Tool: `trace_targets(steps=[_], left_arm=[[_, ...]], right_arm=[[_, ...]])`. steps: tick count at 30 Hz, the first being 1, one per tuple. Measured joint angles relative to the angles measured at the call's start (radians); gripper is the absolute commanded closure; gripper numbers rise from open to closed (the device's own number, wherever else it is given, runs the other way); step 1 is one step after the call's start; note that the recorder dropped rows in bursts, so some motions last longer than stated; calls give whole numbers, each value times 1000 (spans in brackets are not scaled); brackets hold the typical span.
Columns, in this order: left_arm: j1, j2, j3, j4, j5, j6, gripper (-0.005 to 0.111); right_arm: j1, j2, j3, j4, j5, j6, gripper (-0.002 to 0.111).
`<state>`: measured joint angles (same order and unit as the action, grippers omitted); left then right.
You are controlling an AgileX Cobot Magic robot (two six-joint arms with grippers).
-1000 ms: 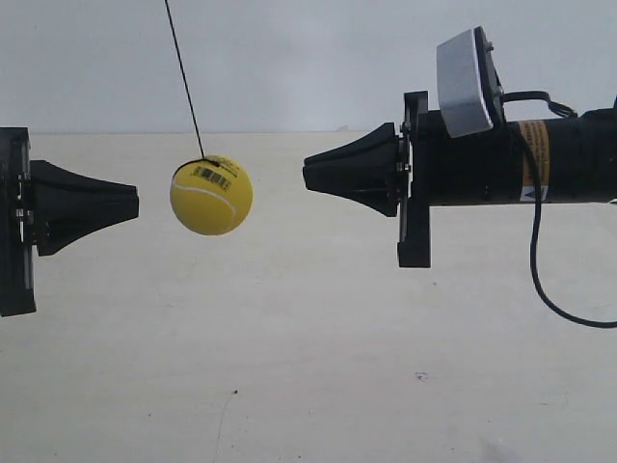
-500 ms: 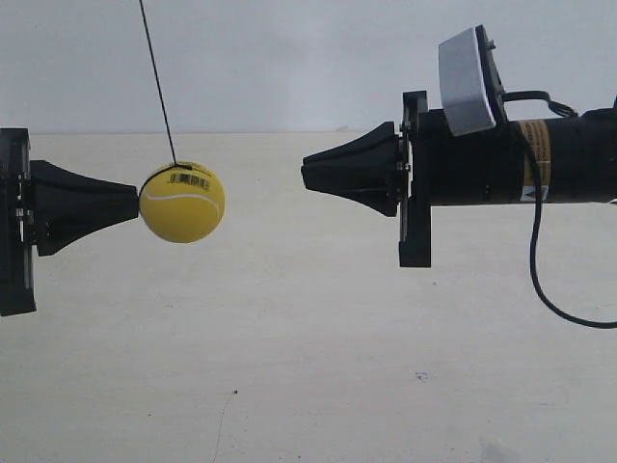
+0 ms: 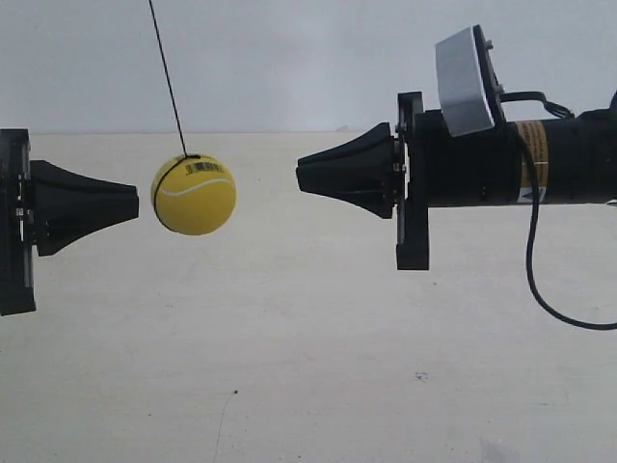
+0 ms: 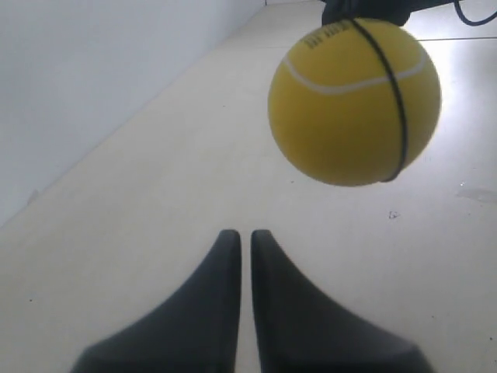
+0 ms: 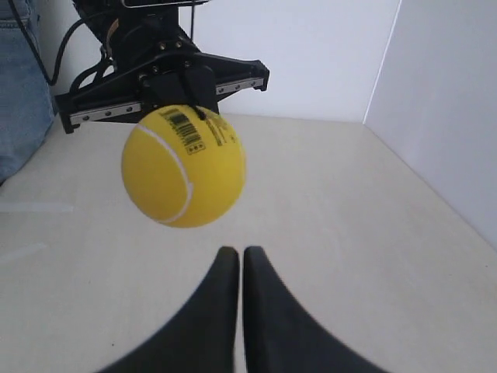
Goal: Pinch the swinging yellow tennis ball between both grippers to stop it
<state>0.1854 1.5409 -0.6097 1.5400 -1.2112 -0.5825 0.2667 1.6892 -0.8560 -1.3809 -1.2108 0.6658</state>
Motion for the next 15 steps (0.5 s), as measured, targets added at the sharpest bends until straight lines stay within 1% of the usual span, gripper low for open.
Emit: trace_targets(steps=[6,10,15], left_arm=[[0,0,0,-25,0,0,102],[0,-25,0,-72,0,2,102],[0,-118,0,-122,0,4,102]], right_arm=[[2,0,-5,36,26,-15,108],[2,-42,-10,44,138,-20,108],[2,-161,-12,50,284,-12,108]])
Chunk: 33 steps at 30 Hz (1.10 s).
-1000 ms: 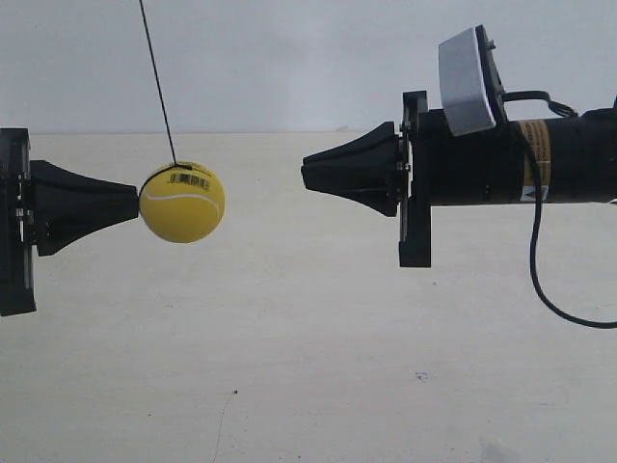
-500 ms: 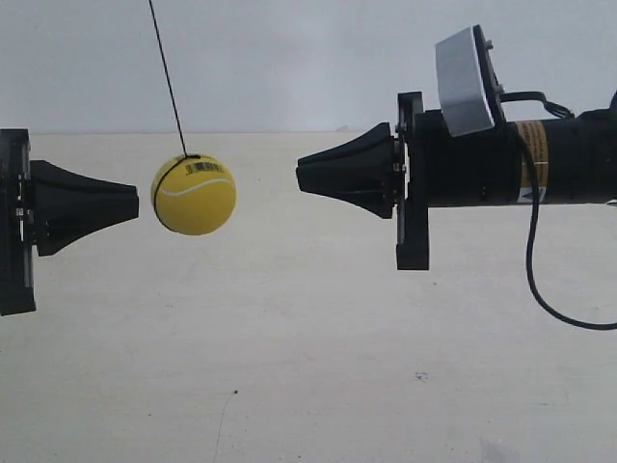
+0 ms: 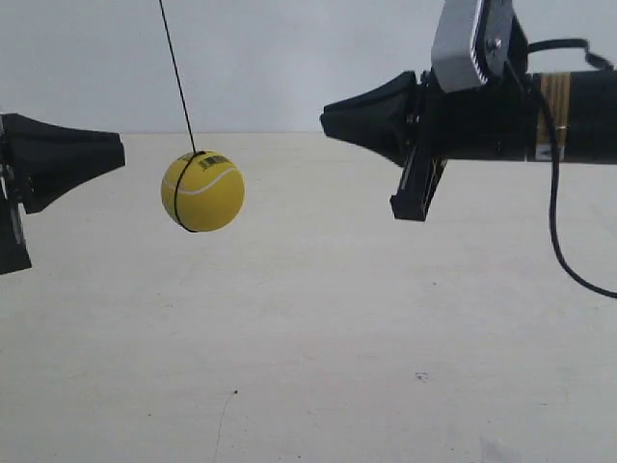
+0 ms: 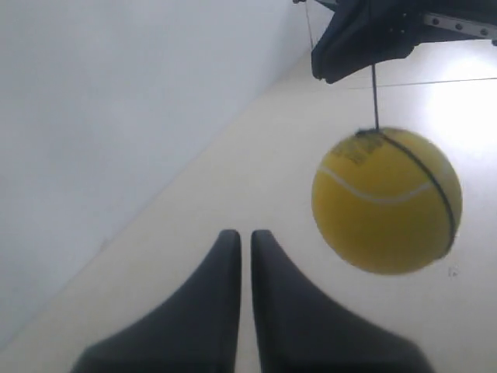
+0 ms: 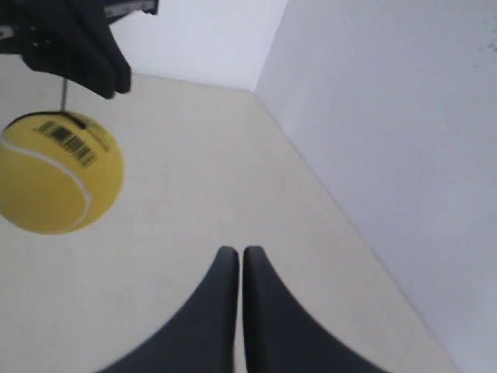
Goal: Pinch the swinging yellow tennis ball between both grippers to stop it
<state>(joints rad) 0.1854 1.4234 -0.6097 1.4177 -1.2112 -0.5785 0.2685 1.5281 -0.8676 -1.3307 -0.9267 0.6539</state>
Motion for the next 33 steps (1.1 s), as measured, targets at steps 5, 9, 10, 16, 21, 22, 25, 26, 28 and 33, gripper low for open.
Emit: trace_targets(steps=[5,9,10,16,21,22,25,26,28,33], left_arm=[[0,-133,0,-41,11,-29,102],[0,-271,0,-77,89,-80,102],[0,-299,0,-87,109,-96,102],[0,-505,0,-164,272,-192,102],[0,-718,0,-174,450,-287,102],[0,-754,0,-174,480,-303,102],[0,-896,0,-174,586,-375,102],[0,-932,0,-161,619,-399,102],[0,-1022,0,-112,677,-478,102],[0,-1210,2,134,755,-783,102]], right_arm=[[0,-155,0,0,183,40,108],[0,-294,-4,2,310,81,108],[0,-327,-5,4,336,93,108],[0,-505,-5,6,522,176,108],[0,-650,-2,8,702,238,108],[0,-683,5,8,736,246,108],[0,-783,44,11,809,265,108],[0,-819,63,11,825,275,108],[0,-886,98,13,842,289,108],[0,-1038,216,19,846,358,108]])
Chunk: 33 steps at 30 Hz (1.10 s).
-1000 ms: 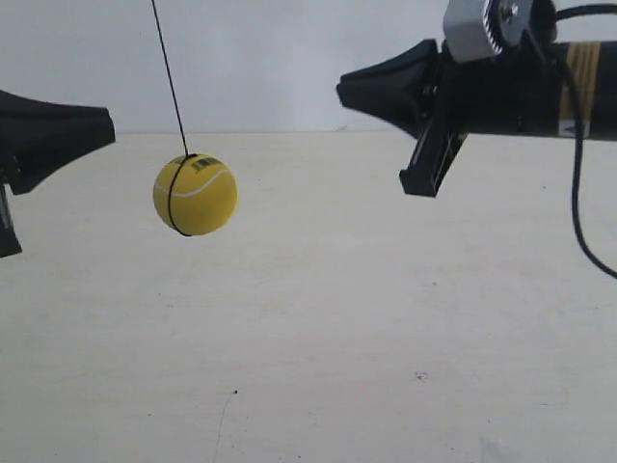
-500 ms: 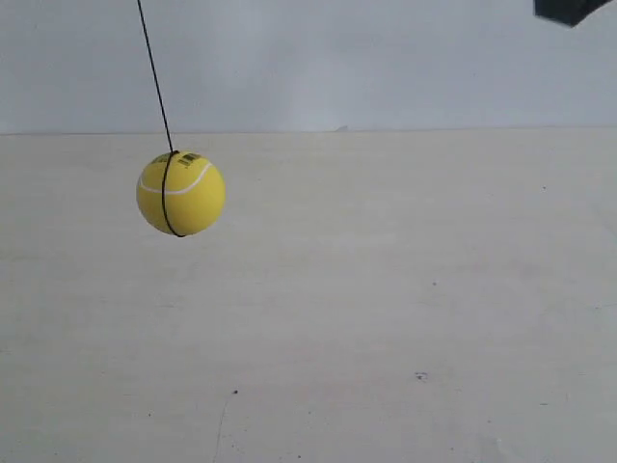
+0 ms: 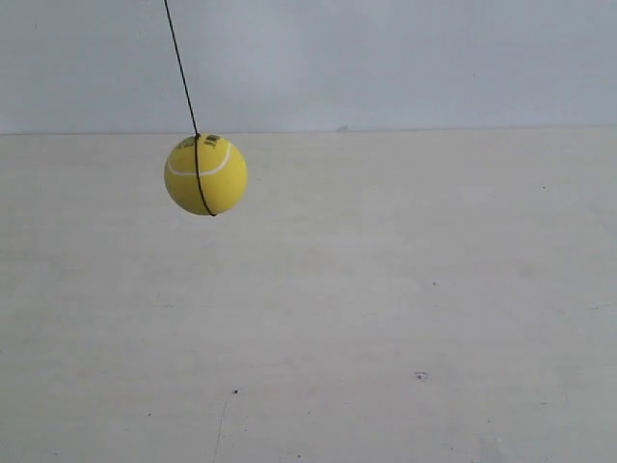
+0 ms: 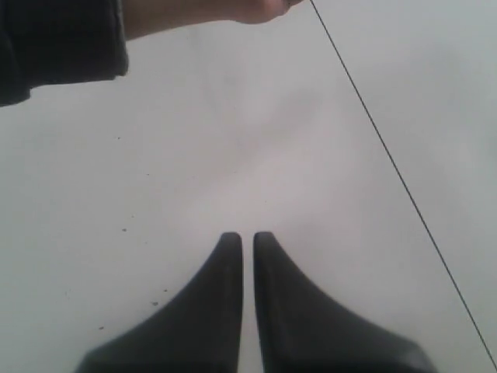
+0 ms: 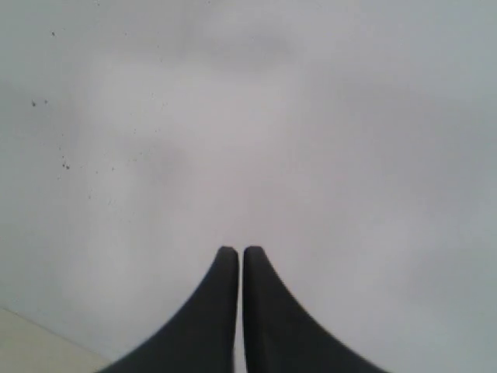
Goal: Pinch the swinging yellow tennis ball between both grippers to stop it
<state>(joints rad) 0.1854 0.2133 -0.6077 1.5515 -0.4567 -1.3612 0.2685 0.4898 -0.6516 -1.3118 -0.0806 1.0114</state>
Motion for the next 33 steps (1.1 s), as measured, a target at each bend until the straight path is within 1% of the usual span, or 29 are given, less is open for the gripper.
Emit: trace_targets(steps=[2,3,6,9,16,19,24,27,29,33], left_arm=[[0,-61,11,107,18,-121,102],[0,-95,22,137,24,-172,102],[0,-184,71,175,33,-243,102],[0,-209,123,183,36,-280,102],[0,-209,297,187,36,-313,102],[0,-211,406,189,40,-313,102],[0,-211,489,193,42,-313,102],[0,-211,541,193,9,-331,102],[0,-211,545,193,-14,-334,102],[0,-211,545,193,-31,-336,102]], right_arm=[[0,-54,70,0,2,7,108],[0,-76,103,0,2,9,108],[0,-119,177,9,-25,10,108],[0,-131,229,15,-88,10,108],[0,-137,358,22,-123,-18,108],[0,-137,424,55,-176,-71,108],[0,-137,486,75,-232,-83,108],[0,-137,544,117,-283,-81,108],[0,-137,567,127,-332,-69,108],[0,-137,582,127,-371,-48,108]])
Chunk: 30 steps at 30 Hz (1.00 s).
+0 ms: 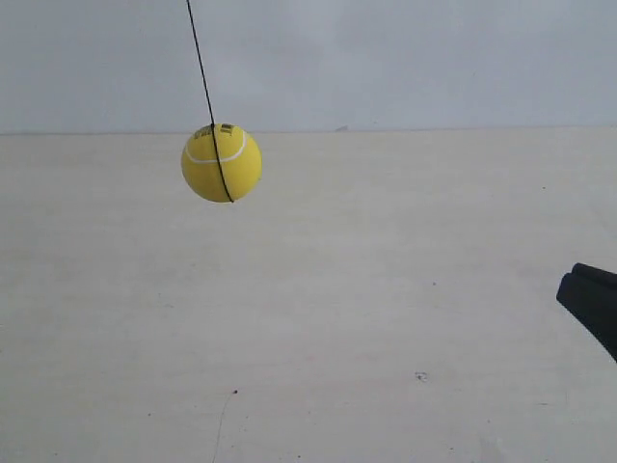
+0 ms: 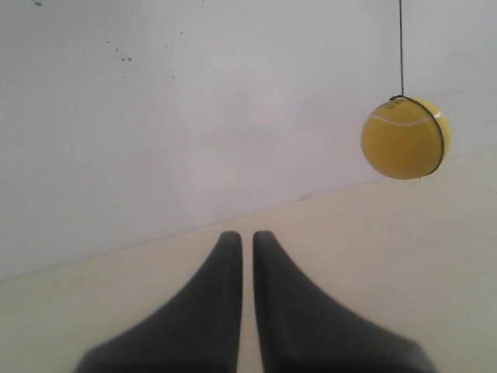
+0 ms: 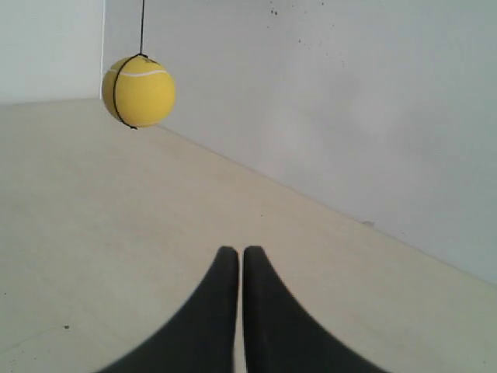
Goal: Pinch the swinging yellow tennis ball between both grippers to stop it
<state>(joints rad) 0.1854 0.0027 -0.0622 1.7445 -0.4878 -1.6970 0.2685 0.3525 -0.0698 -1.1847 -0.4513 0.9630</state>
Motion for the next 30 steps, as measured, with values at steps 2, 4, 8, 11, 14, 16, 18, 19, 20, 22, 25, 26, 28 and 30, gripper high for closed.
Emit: trace_targets(steps=[2,4,8,11,14,16,18,19,20,22,25,26,28,30], left_arm=[[0,0,0,0,-2,0,102],[0,0,0,0,-4,0,102],[0,0,0,0,-4,0,102],[0,0,0,0,-4,0,102],[0,0,0,0,-4,0,102],[0,0,0,0,-4,0,102],[0,0,0,0,-4,0,102],[0,0,0,0,-4,0,102],[0,0,0,0,-4,-2,102],[0,0,0,0,-4,-2,102],[0,0,0,0,-6,-2,102],[0,0,0,0,-8,-2,102],[0,0,0,0,-10,-2,102],[0,0,0,0,-11,-2,102]], right_arm=[[0,0,0,0,-4,6,108],[0,0,0,0,-4,14,108],[0,0,0,0,-4,17,108],[0,0,0,0,-4,17,108],[0,0,0,0,-4,17,108],[0,0,0,2,-4,15,108],[0,0,0,2,4,-5,108],[0,0,0,2,9,-9,108],[2,0,0,2,17,-12,108],[4,-18,0,2,30,-16,108],[-36,-96,0,25,87,-13,108],[-70,-122,0,48,128,3,108],[-150,-181,4,101,220,54,108],[-222,-227,15,129,305,95,108]])
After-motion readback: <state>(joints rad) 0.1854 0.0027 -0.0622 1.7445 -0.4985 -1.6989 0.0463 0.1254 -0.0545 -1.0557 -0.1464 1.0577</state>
